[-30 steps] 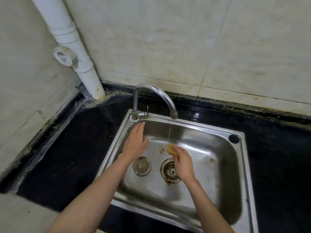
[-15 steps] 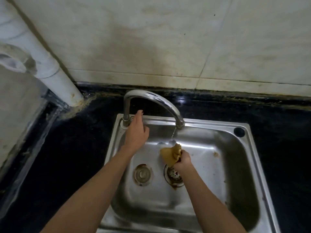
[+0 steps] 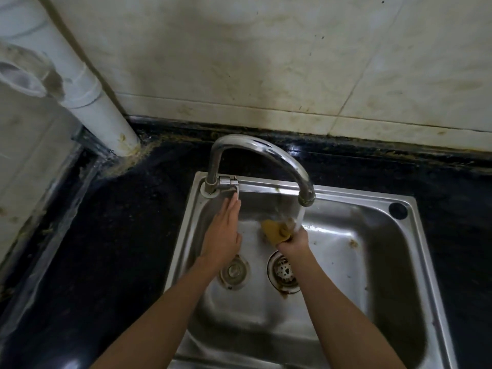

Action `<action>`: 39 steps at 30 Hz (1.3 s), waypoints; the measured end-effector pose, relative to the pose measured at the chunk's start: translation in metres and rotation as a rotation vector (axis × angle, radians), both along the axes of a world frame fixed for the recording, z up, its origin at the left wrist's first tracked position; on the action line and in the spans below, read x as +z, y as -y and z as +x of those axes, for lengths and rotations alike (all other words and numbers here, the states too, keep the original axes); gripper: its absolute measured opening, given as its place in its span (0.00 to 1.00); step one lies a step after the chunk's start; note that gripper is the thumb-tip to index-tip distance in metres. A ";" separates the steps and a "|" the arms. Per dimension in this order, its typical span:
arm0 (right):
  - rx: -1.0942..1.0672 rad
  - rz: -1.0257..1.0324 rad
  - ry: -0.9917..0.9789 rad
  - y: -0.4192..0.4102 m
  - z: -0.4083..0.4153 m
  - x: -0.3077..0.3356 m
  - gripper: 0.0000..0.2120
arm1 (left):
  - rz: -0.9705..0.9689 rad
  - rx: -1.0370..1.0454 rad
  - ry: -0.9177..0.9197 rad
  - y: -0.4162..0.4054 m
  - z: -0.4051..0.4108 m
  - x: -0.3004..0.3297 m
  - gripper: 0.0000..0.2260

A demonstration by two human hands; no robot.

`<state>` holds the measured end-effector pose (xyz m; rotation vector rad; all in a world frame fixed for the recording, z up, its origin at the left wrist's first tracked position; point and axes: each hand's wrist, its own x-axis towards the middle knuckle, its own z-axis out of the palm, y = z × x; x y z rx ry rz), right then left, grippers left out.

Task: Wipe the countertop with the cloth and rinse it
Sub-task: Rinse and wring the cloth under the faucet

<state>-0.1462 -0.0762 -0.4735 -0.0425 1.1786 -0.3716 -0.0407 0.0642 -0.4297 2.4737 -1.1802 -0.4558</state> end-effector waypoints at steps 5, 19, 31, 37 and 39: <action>0.024 -0.053 -0.088 0.006 -0.009 0.002 0.12 | 0.144 -0.052 0.141 0.004 0.000 0.009 0.32; -0.038 -0.188 -0.012 0.002 -0.033 0.011 0.16 | -0.183 0.847 -1.564 0.097 -0.086 -0.016 0.14; 0.087 -0.342 -0.249 -0.002 -0.045 0.000 0.17 | -0.257 0.725 -1.215 0.117 -0.064 -0.019 0.05; 0.460 -0.401 -0.191 -0.006 -0.043 0.001 0.18 | -0.424 0.862 -1.331 0.098 -0.046 -0.015 0.09; 0.489 -0.420 -0.167 -0.005 -0.038 0.009 0.16 | -0.458 0.920 -1.334 0.092 -0.038 -0.020 0.12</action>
